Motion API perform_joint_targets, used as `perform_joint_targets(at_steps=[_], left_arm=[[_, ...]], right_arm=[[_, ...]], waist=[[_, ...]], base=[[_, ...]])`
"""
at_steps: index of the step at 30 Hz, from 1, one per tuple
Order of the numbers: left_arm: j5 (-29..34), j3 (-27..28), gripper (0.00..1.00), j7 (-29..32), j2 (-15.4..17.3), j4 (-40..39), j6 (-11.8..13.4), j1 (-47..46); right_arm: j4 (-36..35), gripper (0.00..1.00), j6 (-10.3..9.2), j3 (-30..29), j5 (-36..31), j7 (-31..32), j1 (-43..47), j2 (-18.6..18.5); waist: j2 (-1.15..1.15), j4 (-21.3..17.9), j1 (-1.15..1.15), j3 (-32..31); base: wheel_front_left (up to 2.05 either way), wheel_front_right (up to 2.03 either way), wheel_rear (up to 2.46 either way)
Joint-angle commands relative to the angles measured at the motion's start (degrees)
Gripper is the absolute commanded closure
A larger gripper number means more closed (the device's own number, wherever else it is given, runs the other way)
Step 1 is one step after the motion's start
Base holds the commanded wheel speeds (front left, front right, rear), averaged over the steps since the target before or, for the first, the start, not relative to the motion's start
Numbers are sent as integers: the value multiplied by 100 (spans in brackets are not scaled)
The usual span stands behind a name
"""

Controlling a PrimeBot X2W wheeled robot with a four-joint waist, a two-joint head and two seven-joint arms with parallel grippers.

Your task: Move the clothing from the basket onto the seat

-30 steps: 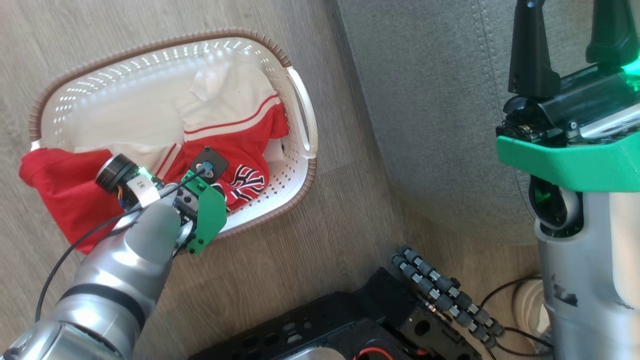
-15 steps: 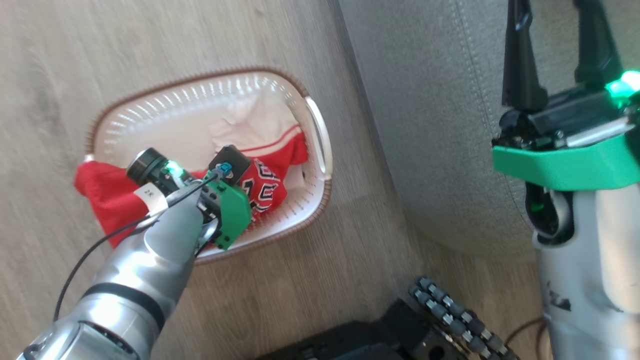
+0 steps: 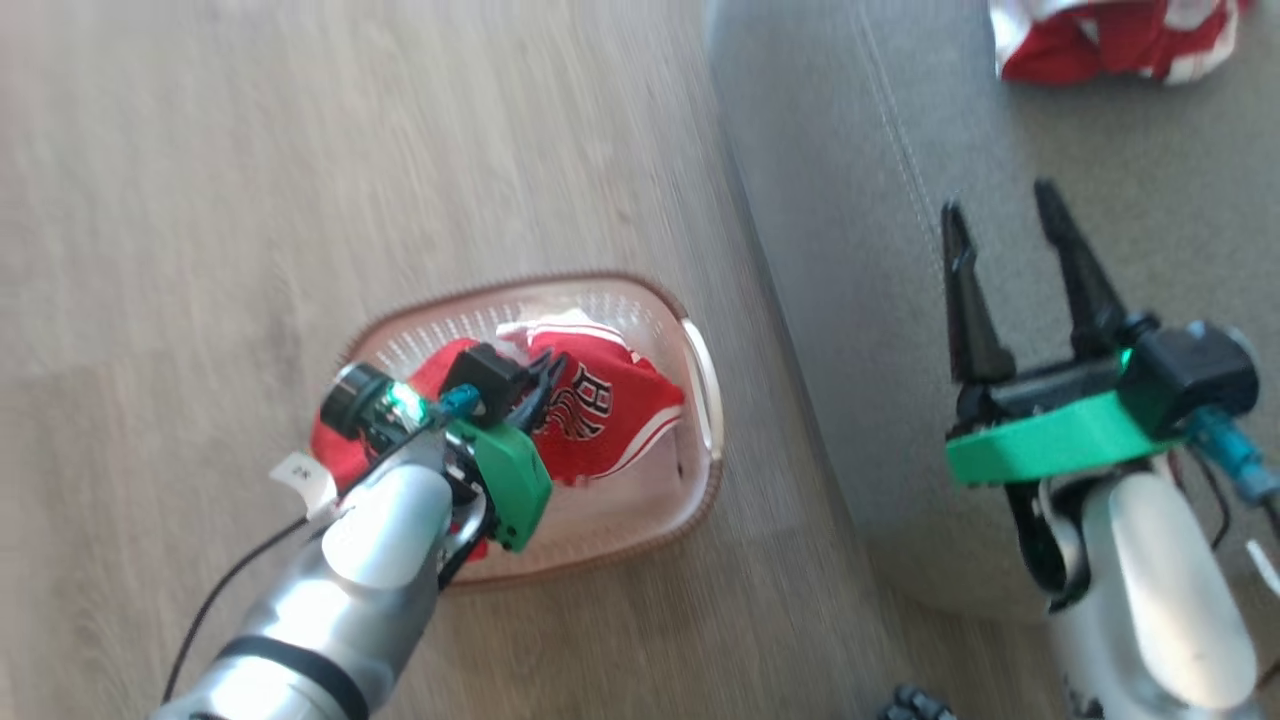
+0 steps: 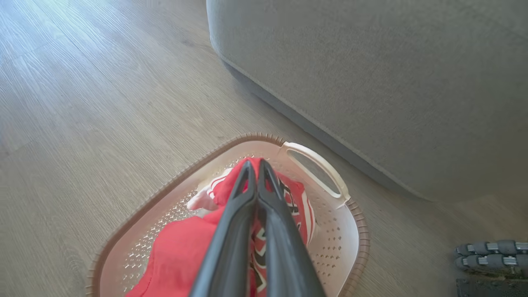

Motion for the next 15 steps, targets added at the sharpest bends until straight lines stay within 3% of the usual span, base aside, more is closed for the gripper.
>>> perform_joint_targets(at_steps=[1,15], left_arm=[[-148,128,100,-102,47,-253,0,123],[-789,289,100,-229,46,-1223,228,722]], right_arm=[[-60,0,40,103,-65,-36,184,12],[468,0,40,103,-152,-36,1196,12]], waist=[[-1,366,0,-730],[-1,847,0,-2377]], base=[[0,0,0],[0,0,0]])
